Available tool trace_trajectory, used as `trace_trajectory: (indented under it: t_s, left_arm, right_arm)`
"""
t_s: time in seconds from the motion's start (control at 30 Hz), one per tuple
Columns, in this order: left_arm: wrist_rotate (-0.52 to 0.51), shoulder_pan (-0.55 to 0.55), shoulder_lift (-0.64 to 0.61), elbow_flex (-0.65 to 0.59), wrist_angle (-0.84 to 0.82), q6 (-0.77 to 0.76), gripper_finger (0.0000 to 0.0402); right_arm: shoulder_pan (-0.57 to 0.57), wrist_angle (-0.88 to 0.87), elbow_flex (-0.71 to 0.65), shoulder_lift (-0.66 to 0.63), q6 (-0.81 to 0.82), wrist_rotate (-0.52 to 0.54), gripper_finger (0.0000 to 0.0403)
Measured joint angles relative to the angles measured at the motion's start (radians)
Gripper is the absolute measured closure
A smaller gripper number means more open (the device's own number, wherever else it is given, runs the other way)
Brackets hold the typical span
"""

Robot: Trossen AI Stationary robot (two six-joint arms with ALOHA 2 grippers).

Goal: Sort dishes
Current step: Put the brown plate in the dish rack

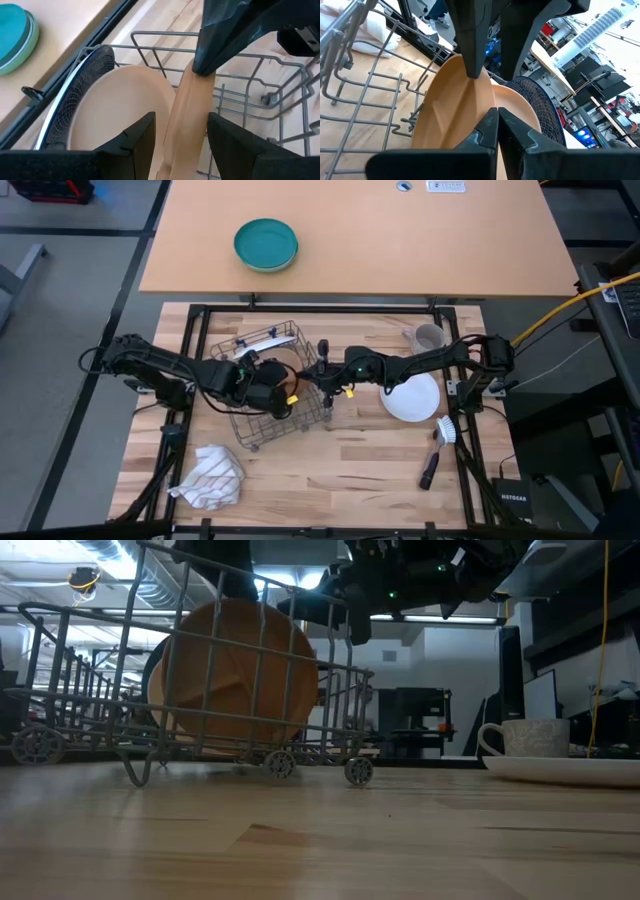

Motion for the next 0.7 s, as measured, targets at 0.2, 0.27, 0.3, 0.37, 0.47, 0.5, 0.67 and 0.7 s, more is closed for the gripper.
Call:
trace_trajectory:
  t_s: [0.2,0.27,0.3,0.37,0.47,0.5,0.67,0.7]
  left_arm:
    - [-0.005,0.023,-0.001,0.000,-0.014,-0.082,0.0235]
    - [-0.011,0.027,-0.002,0.000,-0.033,-0.086,0.0235]
    - [-0.012,0.027,-0.002,0.000,-0.043,-0.094,0.0235]
    - [-0.015,0.027,-0.002,0.000,-0.066,-0.118,0.0235]
    - [-0.015,0.027,-0.002,0.000,-0.105,-0.152,0.0235]
    - [-0.015,0.027,-0.002,0.000,-0.118,-0.161,0.0235]
    - [-0.013,0.027,-0.002,0.000,-0.146,-0.211,0.0235]
    - [-0.013,0.027,-0.002,0.000,-0.146,-0.212,0.0235]
  right_arm:
    - [0.000,0.008,0.000,0.000,0.000,-0.001,0.0388]
    - [0.000,0.016,0.000,0.000,-0.001,-0.004,0.0388]
    - [0.001,0.017,0.000,0.000,0.000,-0.007,0.0388]
    - [0.008,0.019,0.000,0.000,0.000,-0.008,0.0388]
    - [0.022,0.019,0.000,0.000,0.000,-0.006,0.0388]
    - [0.030,0.015,0.000,0.000,-0.001,-0.006,0.0388]
    - [0.065,-0.030,0.000,0.000,-0.007,-0.006,0.0388]
    - [0.070,-0.046,0.000,0.000,-0.007,-0.005,0.0388]
